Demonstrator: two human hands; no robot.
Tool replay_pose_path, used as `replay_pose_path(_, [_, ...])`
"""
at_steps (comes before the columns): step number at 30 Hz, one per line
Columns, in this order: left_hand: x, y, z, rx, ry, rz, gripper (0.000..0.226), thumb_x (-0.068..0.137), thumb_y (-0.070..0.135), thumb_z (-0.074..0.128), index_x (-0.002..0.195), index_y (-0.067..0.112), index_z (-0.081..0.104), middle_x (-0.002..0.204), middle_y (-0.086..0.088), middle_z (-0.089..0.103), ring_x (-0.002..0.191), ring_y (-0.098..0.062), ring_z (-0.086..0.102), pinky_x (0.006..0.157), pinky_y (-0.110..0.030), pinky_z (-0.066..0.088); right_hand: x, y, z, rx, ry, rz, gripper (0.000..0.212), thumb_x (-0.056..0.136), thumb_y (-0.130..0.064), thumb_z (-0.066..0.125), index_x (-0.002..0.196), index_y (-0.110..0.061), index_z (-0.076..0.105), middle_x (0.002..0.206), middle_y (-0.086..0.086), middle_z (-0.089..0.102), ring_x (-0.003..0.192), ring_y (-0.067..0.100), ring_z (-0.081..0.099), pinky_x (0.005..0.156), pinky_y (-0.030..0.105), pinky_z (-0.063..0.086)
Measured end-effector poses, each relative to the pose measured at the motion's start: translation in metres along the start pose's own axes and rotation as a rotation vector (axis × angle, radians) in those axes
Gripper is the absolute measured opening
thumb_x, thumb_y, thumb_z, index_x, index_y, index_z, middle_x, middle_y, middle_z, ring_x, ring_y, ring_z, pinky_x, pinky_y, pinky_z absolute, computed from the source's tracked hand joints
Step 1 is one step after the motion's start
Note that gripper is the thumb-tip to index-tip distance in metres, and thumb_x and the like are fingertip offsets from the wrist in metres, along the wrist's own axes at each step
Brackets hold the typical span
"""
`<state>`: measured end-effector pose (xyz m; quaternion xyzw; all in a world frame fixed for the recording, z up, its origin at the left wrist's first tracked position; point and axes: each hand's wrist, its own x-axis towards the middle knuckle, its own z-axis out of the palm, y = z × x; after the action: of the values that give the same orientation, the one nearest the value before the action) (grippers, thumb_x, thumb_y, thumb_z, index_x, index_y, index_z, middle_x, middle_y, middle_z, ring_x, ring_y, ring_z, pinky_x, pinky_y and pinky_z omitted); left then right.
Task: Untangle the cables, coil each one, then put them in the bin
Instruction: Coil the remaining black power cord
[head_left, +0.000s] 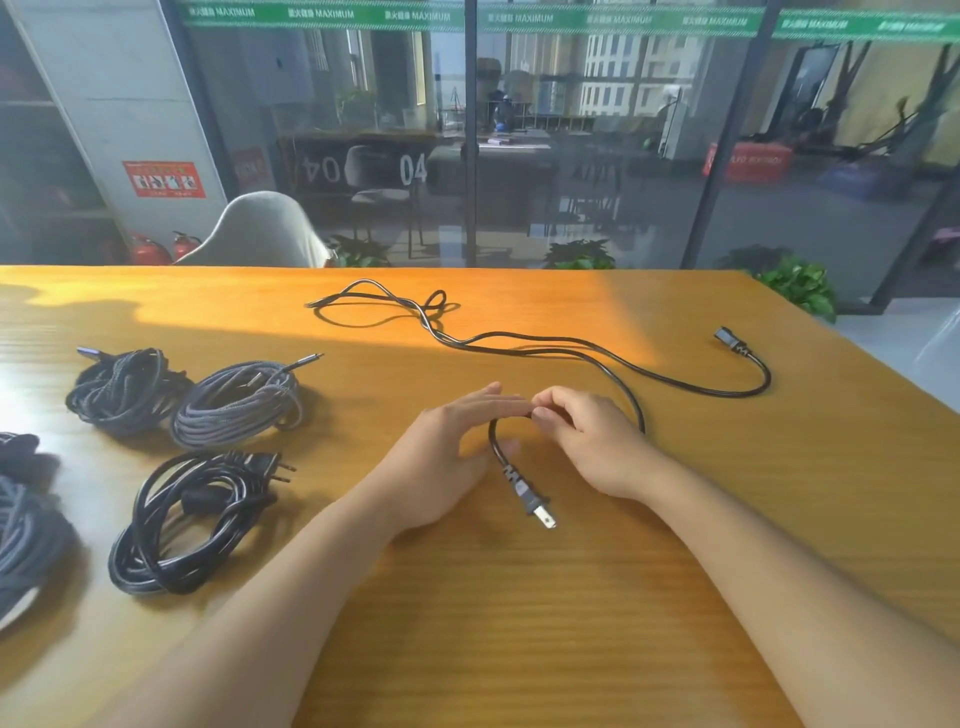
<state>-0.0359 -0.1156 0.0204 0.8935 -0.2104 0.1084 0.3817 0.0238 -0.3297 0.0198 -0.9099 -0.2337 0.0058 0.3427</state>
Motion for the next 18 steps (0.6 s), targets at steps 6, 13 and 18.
replay_pose_path(6, [-0.007,0.019,-0.017,-0.345,0.06,-0.046,0.028,0.1,0.022,0.067,0.127,0.021,0.074,0.129,0.014,0.072,0.133,-0.002,0.057,0.116,-0.029,0.043,-0.02,-0.014,-0.011,0.019,-0.134,-0.036,0.02,0.11,-0.036,0.048,0.115,-0.031,0.067,0.097,-0.011,0.069,0.092,0.012,0.063,0.079,0.031,0.049])
replay_pose_path(13, [-0.011,0.038,-0.015,-0.686,0.077,-0.219,0.051,0.108,0.046,0.037,0.122,0.013,0.074,0.12,0.0,0.077,0.124,-0.012,0.066,0.116,-0.038,0.042,-0.037,-0.037,-0.006,-0.098,-0.223,-0.224,0.024,0.11,-0.031,0.048,0.112,-0.022,0.07,0.104,-0.017,0.067,0.1,0.002,0.059,0.088,0.023,0.046])
replay_pose_path(18, [-0.012,0.039,-0.018,-1.056,-0.026,-0.34,0.074,0.109,0.053,0.02,0.13,0.002,0.069,0.127,-0.018,0.072,0.129,-0.023,0.064,0.116,-0.04,0.039,-0.041,-0.046,-0.002,-0.031,-0.268,-0.288,0.024,0.11,-0.028,0.049,0.104,-0.017,0.07,0.096,-0.015,0.068,0.098,0.007,0.061,0.087,0.027,0.047])
